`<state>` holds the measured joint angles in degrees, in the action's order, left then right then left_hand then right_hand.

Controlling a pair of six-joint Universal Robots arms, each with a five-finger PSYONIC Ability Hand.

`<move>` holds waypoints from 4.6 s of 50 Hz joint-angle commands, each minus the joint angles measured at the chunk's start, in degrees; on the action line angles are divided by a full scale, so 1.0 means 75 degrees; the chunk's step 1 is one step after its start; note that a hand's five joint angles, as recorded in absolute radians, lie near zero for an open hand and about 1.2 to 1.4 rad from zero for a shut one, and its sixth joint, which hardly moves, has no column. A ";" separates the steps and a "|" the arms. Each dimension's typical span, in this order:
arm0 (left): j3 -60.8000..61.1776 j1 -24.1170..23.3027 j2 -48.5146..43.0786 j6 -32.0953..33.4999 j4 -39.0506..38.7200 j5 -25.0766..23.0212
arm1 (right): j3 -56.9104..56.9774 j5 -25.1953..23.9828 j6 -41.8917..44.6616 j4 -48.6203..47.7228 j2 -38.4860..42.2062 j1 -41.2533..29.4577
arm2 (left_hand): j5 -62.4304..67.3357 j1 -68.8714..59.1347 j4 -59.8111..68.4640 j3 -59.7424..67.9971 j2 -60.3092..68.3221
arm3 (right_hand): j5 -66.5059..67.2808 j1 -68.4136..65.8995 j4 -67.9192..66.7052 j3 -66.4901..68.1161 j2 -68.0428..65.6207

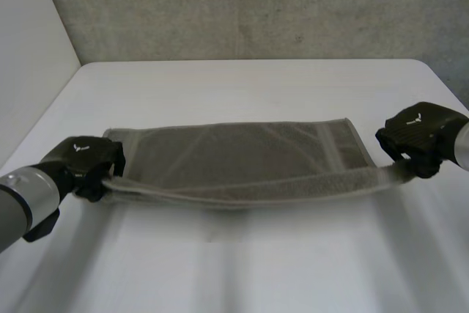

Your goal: Fold the towel.

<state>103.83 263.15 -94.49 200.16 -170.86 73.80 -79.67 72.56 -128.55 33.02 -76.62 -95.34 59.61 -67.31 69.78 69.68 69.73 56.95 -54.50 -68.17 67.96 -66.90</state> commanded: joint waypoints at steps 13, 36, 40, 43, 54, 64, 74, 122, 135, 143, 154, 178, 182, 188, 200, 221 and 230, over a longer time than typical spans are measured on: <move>-0.3916 -0.0188 -0.4344 -0.0169 -0.1359 0.0624 | 0.2489 0.1551 -0.0941 -0.3568 0.3851 -0.1233 | 0.1385 -0.1692 0.1363 0.1376 0.1370 | 0.1740 -0.3400 -0.1578 0.1606 -0.1746; -0.5759 -0.0704 -0.5729 -0.0075 -0.1359 0.1188 | 0.4201 0.2114 -0.0989 -0.4720 0.5330 -0.1597 | -0.7920 0.7612 -0.7942 -0.7929 -0.7935 | -0.7594 0.5934 0.7756 -0.7728 0.7587; -0.5653 -0.0774 -0.5028 -0.0087 -0.1383 0.1164 | 0.3980 0.2184 -0.1455 -0.4685 0.4547 -0.1585 | -0.7920 0.7612 -0.7942 -0.7929 -0.7935 | -0.7594 0.5934 0.7756 -0.7728 0.7587; -0.5653 -0.0809 -0.4595 -0.0098 -0.1394 0.1164 | 0.3652 0.2114 -0.1877 -0.4638 0.3938 -0.1515 | -0.7920 0.7612 -0.7942 -0.7929 -0.7935 | -0.7594 0.5934 0.7756 -0.7728 0.7587; -0.4707 -0.0821 -0.3469 -0.0180 -0.1394 0.1141 | 0.1778 0.1482 -0.2102 -0.3726 0.2261 -0.1468 | -0.7920 0.7612 -0.7942 -0.7929 -0.7935 | -0.7594 0.5934 0.7756 -0.7728 0.7587; -0.2878 -0.0844 -0.2718 -0.0192 -0.1581 0.1059 | 0.0500 0.0757 -0.2664 -0.3360 0.2084 -0.0965 | -0.7785 0.7478 -0.7807 -0.7794 -0.7801 | -0.6464 0.4804 0.6626 -0.6598 0.6457; -0.1891 -0.0985 -0.2495 -0.0180 -0.2496 0.1071 | 0.0076 0.0227 -0.2606 -0.4485 0.2974 -0.0636 | -0.7785 0.7478 -0.7807 -0.7794 -0.7801 | -0.5093 0.3433 0.5255 -0.5227 0.5087; -0.1552 -0.0879 -0.1979 -0.0204 -0.2625 0.1129 | 0.1049 0.0579 -0.1340 -0.6747 0.2201 -0.3144 | -0.7606 0.7298 -0.7628 -0.7615 -0.7621 | 0.1740 -0.3400 -0.1578 0.1606 -0.1746; -0.1411 -0.1008 -0.1956 -0.0204 -0.2636 0.1118 | 0.1038 -0.0254 -0.1212 -0.7169 0.4310 -0.4971 | -0.7695 0.7388 -0.7717 -0.7704 -0.7711 | 0.1592 -0.3252 -0.1430 0.1458 -0.1599; -0.1714 -0.1616 -0.2014 -0.0320 -0.2706 0.1106 | 0.0886 0.0753 -0.1829 -0.6643 0.3306 -0.4762 | -0.7651 0.7343 -0.7673 -0.7660 -0.7666 | -0.7594 0.5934 0.7756 -0.7728 0.7587; -0.2769 -0.2729 -0.2610 -0.1234 -0.3340 0.1141 | -0.0659 0.0931 -0.4806 -0.5378 0.1604 -0.2912 | -0.7471 0.7164 -0.7493 -0.7480 -0.7487 | -0.7594 0.5934 0.7756 -0.7728 0.7587; -0.2349 -0.3094 -0.4172 -0.0368 -0.3129 0.2020 | -0.1858 0.0895 -0.3907 -0.6032 0.2095 -0.1608 | -0.7471 0.7164 -0.7493 -0.7480 -0.7487 | 0.1164 -0.2824 -0.1002 0.1030 -0.1171; -0.2173 -0.3106 -0.3925 -0.0368 -0.3140 0.2020 | -0.1752 0.0954 -0.3965 -0.6009 0.2084 -0.1608 | -0.7471 0.7164 -0.7493 -0.7480 -0.7487 | -0.0495 -0.1165 0.0657 -0.0629 0.0489; -0.2055 -0.3094 -0.3632 -0.0368 -0.3164 0.2020 | -0.1857 0.0966 -0.4596 -0.5845 0.2049 -0.1667 | -0.7471 0.7164 -0.7493 -0.7480 -0.7487 | -0.3986 0.2326 0.4148 -0.4120 0.3980; -0.2126 -0.3059 -0.3585 -0.0368 -0.3187 0.1985 | -0.2361 0.0860 -0.4961 -0.5388 0.1791 -0.1597 | -0.7493 0.7186 -0.7516 -0.7502 -0.7509 | -0.4017 0.2357 0.4179 -0.4151 0.4010; -0.2044 -0.3071 -0.3573 -0.0368 -0.3199 0.2020 | -0.2232 0.0884 -0.5020 -0.5821 0.2236 -0.1632 | -0.7516 0.7209 -0.7538 -0.7525 -0.7532 | -0.0136 -0.1523 0.0298 -0.0270 0.0130; -0.1821 -0.2918 -0.2999 -0.0426 -0.3117 0.2032 | -0.1576 0.1012 -0.4867 -0.5997 0.2119 -0.1702 | -0.7538 0.7231 -0.7561 -0.7547 -0.7554 | 0.1740 -0.3400 -0.1578 0.1606 -0.1746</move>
<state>89.06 240.45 -119.93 197.16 -194.51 89.02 -95.16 79.47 -165.93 -11.63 -59.34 -107.31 1.59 -11.52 11.53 11.65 11.62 55.33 -51.49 -67.99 67.59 -66.92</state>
